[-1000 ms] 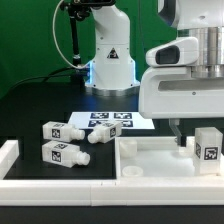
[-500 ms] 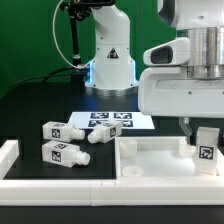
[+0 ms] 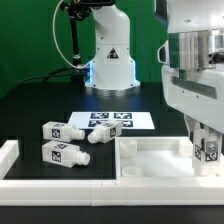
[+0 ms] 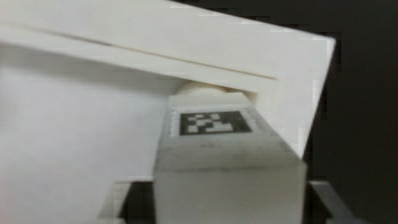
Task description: Assemble one leg
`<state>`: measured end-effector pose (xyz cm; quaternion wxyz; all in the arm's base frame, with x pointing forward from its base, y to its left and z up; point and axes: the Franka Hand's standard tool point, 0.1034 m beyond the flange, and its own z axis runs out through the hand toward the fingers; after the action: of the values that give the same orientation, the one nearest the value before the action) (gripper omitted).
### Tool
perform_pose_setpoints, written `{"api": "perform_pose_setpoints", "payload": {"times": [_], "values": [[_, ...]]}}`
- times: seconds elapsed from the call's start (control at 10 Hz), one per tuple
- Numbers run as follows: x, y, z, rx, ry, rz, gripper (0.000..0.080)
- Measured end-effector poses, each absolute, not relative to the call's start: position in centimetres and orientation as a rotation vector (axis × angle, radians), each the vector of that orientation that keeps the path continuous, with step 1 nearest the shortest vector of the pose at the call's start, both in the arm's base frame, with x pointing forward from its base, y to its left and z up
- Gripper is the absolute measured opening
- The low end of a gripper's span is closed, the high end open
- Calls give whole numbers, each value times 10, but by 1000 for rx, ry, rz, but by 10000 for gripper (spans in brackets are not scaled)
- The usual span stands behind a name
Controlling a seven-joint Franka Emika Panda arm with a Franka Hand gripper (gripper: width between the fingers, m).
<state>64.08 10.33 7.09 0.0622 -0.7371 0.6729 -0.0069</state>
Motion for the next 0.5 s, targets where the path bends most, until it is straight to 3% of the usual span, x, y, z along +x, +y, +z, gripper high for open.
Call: {"api": "perform_pose_setpoints", "payload": {"times": [0.2,0.3,0.4,0.5], "values": [[640,104,71,-2135,2135,-2,285],[640,104,71,-2164,2105,-5,350],[640,104,70,-2226,2040,-12,350],[640,102,68,-2405,1823,-41,543]]}}
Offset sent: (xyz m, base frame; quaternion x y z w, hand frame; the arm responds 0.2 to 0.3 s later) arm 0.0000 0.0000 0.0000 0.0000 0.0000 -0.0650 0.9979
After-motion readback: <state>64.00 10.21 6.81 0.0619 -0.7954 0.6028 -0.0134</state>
